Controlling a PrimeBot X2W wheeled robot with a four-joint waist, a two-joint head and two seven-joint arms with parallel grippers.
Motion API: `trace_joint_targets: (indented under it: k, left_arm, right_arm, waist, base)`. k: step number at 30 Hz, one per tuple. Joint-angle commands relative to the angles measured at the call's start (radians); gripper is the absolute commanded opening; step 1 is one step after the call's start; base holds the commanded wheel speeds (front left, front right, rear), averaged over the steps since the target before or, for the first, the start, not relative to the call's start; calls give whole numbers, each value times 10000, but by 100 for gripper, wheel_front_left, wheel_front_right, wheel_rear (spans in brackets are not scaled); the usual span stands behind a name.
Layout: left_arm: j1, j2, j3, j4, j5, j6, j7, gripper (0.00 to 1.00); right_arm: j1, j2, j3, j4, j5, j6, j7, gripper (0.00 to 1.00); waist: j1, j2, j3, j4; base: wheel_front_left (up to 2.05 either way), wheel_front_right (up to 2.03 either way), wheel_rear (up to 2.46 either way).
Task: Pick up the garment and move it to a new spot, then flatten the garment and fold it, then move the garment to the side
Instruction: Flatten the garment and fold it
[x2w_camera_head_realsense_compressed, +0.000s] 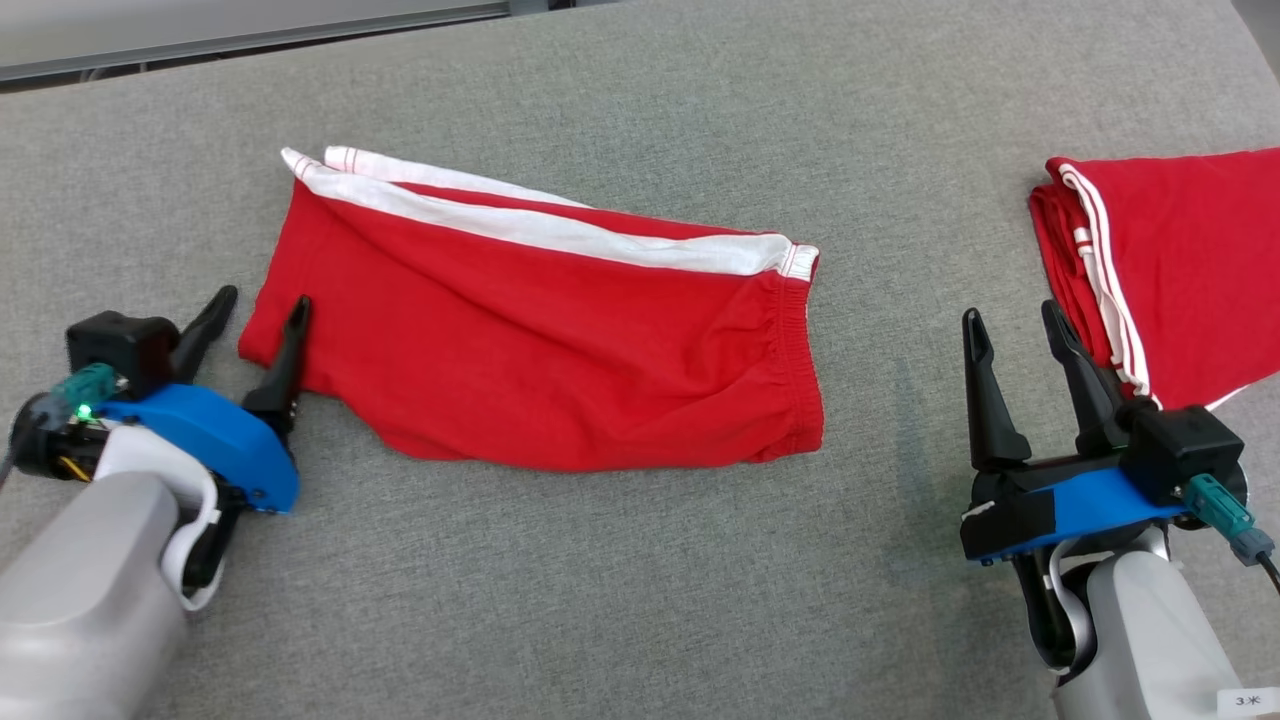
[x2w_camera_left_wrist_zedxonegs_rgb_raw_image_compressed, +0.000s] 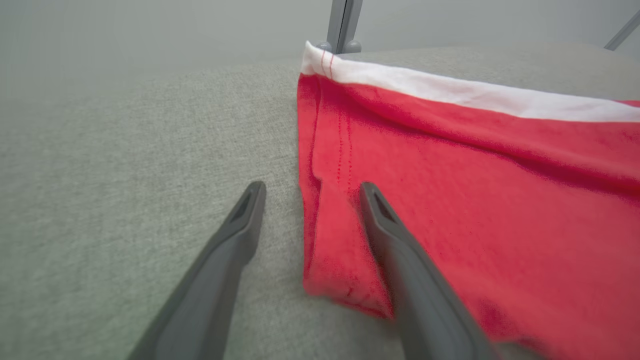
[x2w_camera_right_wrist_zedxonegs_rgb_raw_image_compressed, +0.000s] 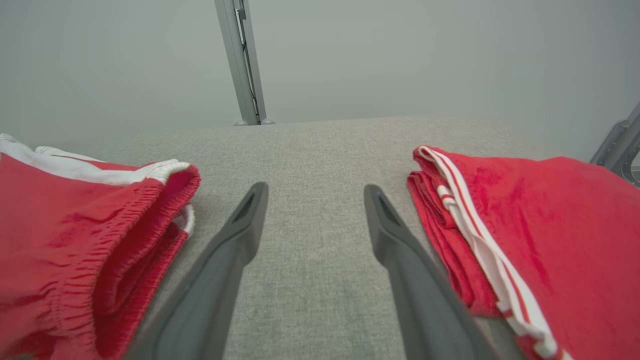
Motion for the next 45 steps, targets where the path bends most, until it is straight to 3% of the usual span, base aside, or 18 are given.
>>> trace_joint_targets:
  k: [1,8,9,10,11,16,21,26,31,38,39,40,41,45]
  left_arm:
    - [-70,-197,-190,68,-64,28,-22,100]
    - [-148,-315,-1442,45,-906,23,367,100]
    - [-190,-307,-1606,87,-997,23,456,80]
    - [-211,-314,-1739,104,-1104,22,493,25]
    - [-235,-307,-1858,103,-1203,22,457,0]
    - [-361,-257,-2148,153,-1666,23,221,0]
    - [-105,-501,-1820,220,-2001,25,-18,0]
    - [967,-1017,-349,49,-1370,54,-23,0]
    - [2654,-1780,1121,-278,-400,365,-27,0]
    - [4361,-2534,2392,-680,725,616,-29,0]
    - [4493,-2591,2619,-743,951,661,-29,14]
    - [4584,-2651,2834,-871,1274,746,-29,79]
    - [4724,-2701,3059,-989,1565,817,-29,100]
    - [5314,-2893,4102,-1944,3047,1059,-20,100]
  right_arm:
    - [121,-14,-16,-58,61,0,-43,100]
    - [168,-16,16,-79,83,0,-43,100]
    - [145,-16,20,-70,76,0,-43,100]
    - [121,-14,27,-64,73,0,-43,100]
    - [100,-15,28,-56,73,0,-43,100]
    - [114,-14,-60,-1,4,0,-43,100]
    - [345,-15,-189,244,53,0,-43,100]
    - [669,-15,-359,636,98,0,-42,100]
    - [1132,-17,-381,1139,150,0,-39,100]
    - [1661,-18,-335,1505,247,0,-37,100]
    - [1715,-18,-308,1535,244,0,-37,100]
    - [1758,-18,-303,1558,238,0,-39,100]
    - [1783,-17,-276,1582,243,0,-39,100]
    - [1709,-17,-62,1638,206,0,-39,100]
  waist:
    - [2,0,21,-39]
    - [2,0,63,-128]
    - [2,0,65,-134]
    - [2,0,66,-136]
    - [2,0,64,-135]
    - [2,0,-91,-9]
    - [2,0,-637,319]
    - [2,0,-1499,797]
    - [2,0,-2485,1189]
    - [2,0,-3227,1494]
    - [2,0,-3286,1523]
    - [2,0,-3328,1558]
    - [2,0,-3365,1584]
    - [2,0,-3408,1664]
  base:
    - [0,0,0]
    - [0,0,0]
    - [0,0,0]
    - [0,0,0]
    - [0,0,0]
    - [0,0,0]
    - [0,0,0]
    - [0,0,0]
    - [0,0,0]
    - [0,0,0]
    - [0,0,0]
    - [0,0,0]
    - [0,0,0]
    - [0,0,0]
